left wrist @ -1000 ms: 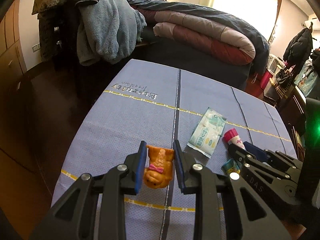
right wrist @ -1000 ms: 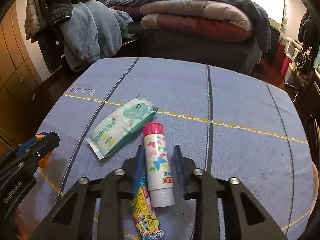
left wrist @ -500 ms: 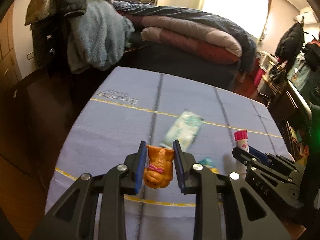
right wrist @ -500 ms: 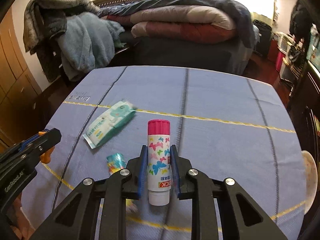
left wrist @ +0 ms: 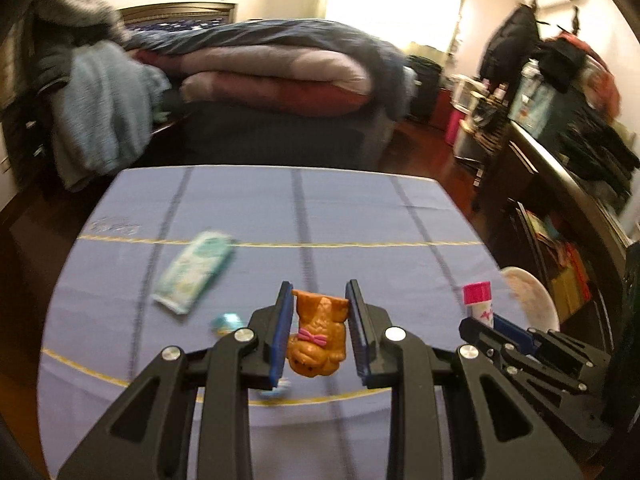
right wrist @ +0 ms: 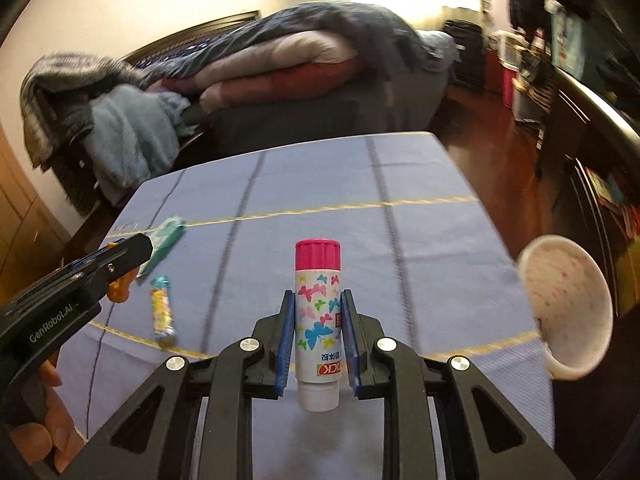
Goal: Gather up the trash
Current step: 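Carry the figurine and glue stick over the wastebasket with both tools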
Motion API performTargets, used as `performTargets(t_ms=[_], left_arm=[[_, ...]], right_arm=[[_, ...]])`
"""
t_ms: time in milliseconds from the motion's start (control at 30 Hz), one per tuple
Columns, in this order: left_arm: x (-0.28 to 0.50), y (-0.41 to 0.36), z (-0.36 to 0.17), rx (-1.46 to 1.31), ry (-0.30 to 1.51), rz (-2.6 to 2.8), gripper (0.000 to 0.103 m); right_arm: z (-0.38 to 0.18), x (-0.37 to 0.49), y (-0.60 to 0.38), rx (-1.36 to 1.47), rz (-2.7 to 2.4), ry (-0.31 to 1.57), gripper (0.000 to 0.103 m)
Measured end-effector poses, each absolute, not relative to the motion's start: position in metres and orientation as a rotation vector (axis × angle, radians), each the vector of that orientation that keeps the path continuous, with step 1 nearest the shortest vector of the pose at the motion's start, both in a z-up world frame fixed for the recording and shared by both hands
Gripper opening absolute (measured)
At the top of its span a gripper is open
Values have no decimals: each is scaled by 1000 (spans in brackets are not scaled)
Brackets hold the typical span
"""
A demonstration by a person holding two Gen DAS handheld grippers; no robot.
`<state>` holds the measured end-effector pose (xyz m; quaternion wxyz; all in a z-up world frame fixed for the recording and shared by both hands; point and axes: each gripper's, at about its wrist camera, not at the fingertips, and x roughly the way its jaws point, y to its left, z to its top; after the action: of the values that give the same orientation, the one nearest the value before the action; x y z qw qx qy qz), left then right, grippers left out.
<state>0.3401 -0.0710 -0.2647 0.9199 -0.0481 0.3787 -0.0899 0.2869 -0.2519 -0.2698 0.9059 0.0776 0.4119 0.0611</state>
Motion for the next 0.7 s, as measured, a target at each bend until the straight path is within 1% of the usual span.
performTargets(t_ms=[433,700], left_arm=[[337,-211,-258,37,771,-408,28],[335,-282,-257,103,758,-534,28]], right_arm=[[-271,249,-357,264,-57,803,23],[-271,231,-420,324,-183,770,23]])
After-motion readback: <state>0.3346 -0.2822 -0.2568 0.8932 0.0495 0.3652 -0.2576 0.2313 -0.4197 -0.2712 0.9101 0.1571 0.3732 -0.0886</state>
